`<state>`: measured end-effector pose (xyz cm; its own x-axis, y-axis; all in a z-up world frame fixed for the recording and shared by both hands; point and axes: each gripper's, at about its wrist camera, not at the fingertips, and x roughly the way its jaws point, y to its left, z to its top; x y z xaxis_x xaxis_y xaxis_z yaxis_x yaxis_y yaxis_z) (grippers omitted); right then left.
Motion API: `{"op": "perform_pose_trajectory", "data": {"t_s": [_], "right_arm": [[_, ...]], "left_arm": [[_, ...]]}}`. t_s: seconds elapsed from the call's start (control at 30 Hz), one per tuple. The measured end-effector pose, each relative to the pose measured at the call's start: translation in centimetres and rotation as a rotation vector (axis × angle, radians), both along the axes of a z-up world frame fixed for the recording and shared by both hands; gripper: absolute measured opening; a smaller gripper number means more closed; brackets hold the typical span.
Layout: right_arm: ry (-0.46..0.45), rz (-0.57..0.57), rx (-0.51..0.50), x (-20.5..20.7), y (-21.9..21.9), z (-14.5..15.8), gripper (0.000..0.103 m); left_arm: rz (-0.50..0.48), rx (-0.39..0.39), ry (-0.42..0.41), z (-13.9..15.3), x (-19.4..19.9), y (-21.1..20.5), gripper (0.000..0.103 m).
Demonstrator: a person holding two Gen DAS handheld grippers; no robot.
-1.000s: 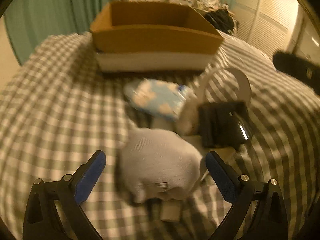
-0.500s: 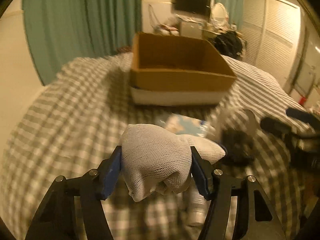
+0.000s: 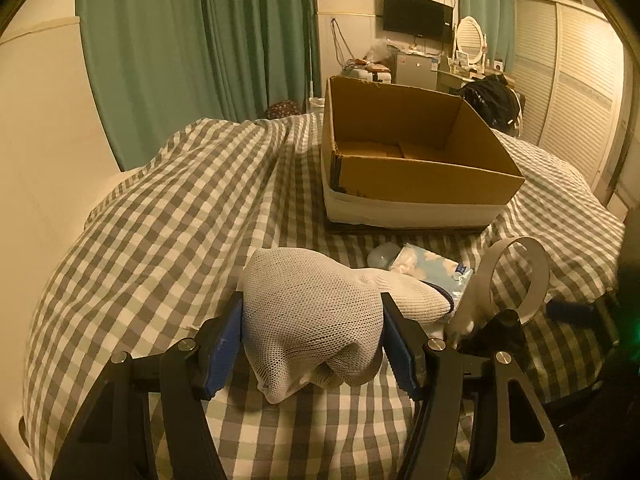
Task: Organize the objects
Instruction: 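Grasp the white glove with the left gripper while the right grasps the black case, then carry the glove and black case into the box and open both grippers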
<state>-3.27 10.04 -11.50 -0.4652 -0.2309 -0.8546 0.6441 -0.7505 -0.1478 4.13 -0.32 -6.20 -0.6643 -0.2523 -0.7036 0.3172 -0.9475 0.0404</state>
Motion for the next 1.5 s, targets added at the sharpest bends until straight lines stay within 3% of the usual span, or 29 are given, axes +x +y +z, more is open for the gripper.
{"op": "perform_pose_trajectory", "data": {"t_s": [0.17, 0.23, 0.33, 0.53, 0.9, 1.1, 1.33, 1.5], "right_arm": [[0.012, 0.023, 0.084, 0.4, -0.9, -1.9, 0.101], [0.014, 0.039, 0.107, 0.6, -1.3, -2.4, 0.094], [-0.005, 0.067, 0.093, 0.9, -1.4, -2.6, 0.077], [-0.012, 0.058, 0.029, 1.1, -0.3, -1.8, 0.076], [0.061, 0.023, -0.169, 1.1, 1.8, 3.5, 0.076], [0.121, 0.023, -0.276, 0.2, 2.5, 8.4, 0.076], [0.225, 0.024, -0.339, -4.9, 1.9, 15.5, 0.076], [0.234, 0.007, -0.36, -10.7, 0.0, 18.0, 0.076]], "left_arm": [[0.005, -0.003, -0.006, -0.1, 0.0, -0.1, 0.066], [0.007, -0.005, -0.009, -0.2, -0.1, -0.1, 0.066], [0.012, -0.001, -0.014, -0.3, 0.0, -0.2, 0.066], [0.024, -0.006, -0.009, 0.0, 0.6, -0.3, 0.066], [0.035, -0.003, 0.028, 2.2, 2.2, -0.5, 0.066], [0.001, 0.005, 0.073, 5.0, 0.7, -0.7, 0.066], [-0.046, -0.06, 0.183, 10.8, -4.3, -0.5, 0.066], [-0.075, -0.114, 0.203, 13.3, -10.6, -1.0, 0.066]]}}
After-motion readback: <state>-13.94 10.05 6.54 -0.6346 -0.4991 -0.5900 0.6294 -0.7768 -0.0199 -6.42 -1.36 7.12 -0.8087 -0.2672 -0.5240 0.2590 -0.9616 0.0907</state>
